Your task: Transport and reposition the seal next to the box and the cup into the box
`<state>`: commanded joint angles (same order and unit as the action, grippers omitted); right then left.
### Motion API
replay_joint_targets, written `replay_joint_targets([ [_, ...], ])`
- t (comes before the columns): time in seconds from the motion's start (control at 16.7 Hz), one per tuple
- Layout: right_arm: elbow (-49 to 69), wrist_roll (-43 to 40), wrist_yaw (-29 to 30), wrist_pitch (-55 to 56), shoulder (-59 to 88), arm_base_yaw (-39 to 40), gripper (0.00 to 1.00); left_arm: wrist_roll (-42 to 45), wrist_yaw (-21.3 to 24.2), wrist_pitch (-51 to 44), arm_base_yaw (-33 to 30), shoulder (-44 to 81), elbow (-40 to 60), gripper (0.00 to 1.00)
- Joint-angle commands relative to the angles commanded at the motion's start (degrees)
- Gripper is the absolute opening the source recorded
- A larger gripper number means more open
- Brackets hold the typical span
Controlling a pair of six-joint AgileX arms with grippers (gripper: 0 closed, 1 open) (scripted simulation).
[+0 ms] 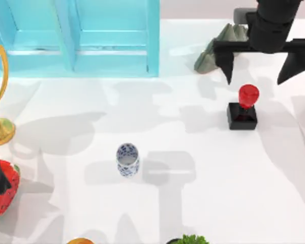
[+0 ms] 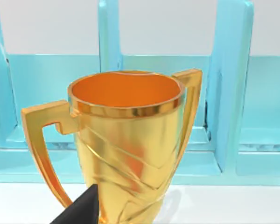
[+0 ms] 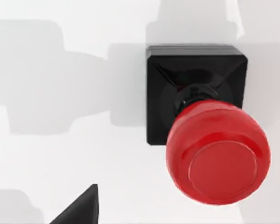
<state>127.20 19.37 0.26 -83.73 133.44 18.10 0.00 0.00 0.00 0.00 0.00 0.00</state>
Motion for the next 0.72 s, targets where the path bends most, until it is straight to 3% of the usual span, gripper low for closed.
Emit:
replay_joint_targets([
  [0.42, -15.1, 0.2, 0.0, 15.3, 0.2, 0.3, 1.00, 0.0, 0.0, 0.0, 0.0, 0.0, 0.0, 1.00],
  [0.72, -16.7, 0.2, 0.0, 17.0, 0.3, 0.3, 1.00, 0.0, 0.0, 0.0, 0.0, 0.0, 0.0, 1.00],
])
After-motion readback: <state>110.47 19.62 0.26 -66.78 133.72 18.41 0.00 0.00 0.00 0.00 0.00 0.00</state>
